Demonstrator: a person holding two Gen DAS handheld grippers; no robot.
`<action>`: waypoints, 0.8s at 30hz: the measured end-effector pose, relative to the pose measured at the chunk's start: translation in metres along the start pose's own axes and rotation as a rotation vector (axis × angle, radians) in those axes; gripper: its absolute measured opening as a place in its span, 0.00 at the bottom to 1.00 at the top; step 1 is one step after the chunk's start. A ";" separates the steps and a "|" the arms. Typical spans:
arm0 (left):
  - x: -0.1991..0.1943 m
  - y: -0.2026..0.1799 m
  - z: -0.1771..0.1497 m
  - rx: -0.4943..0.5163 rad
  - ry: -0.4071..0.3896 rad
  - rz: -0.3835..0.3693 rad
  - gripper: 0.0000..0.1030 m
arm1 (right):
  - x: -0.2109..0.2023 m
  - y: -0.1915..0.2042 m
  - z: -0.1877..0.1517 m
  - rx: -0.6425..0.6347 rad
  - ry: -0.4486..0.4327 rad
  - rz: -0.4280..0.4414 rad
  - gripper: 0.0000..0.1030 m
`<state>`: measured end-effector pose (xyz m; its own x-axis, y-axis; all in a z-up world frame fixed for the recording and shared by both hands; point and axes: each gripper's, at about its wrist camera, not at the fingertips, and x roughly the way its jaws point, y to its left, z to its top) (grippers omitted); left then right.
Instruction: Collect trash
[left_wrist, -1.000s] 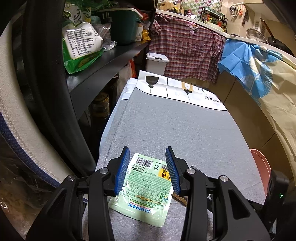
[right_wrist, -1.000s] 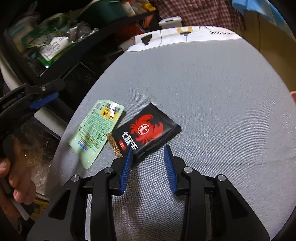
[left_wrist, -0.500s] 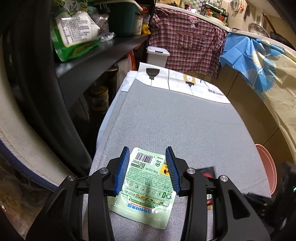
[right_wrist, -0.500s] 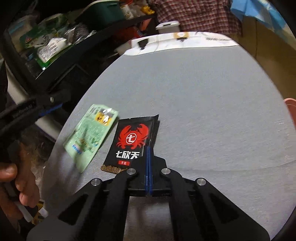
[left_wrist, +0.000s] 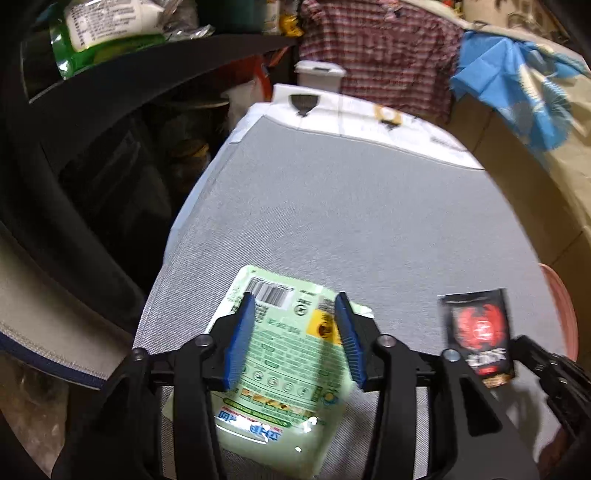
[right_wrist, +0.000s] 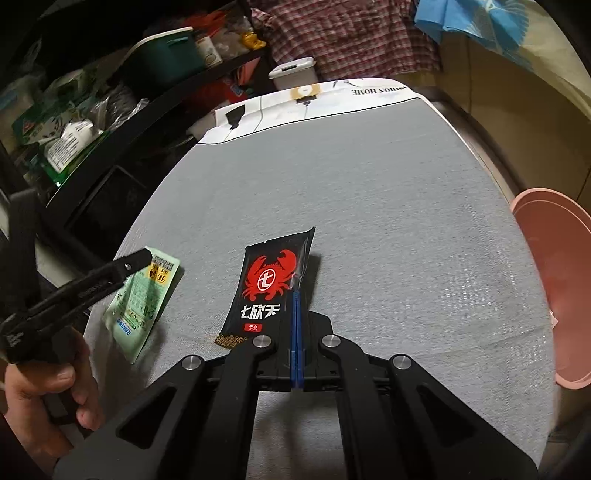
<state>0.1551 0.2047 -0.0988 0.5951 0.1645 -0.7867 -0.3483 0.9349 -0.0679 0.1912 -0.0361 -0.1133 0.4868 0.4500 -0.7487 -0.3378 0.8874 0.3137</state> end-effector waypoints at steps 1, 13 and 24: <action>0.004 0.001 0.000 -0.019 0.008 0.011 0.49 | -0.001 -0.002 0.001 0.003 -0.002 0.000 0.00; 0.022 -0.007 -0.002 -0.009 0.049 0.086 0.77 | -0.001 -0.010 -0.001 0.003 0.013 0.008 0.00; 0.015 -0.020 -0.007 0.069 0.047 0.018 0.46 | 0.001 -0.002 -0.003 -0.017 0.018 0.019 0.00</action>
<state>0.1656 0.1865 -0.1134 0.5539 0.1681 -0.8154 -0.3067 0.9517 -0.0121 0.1895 -0.0376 -0.1166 0.4654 0.4647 -0.7533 -0.3606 0.8768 0.3181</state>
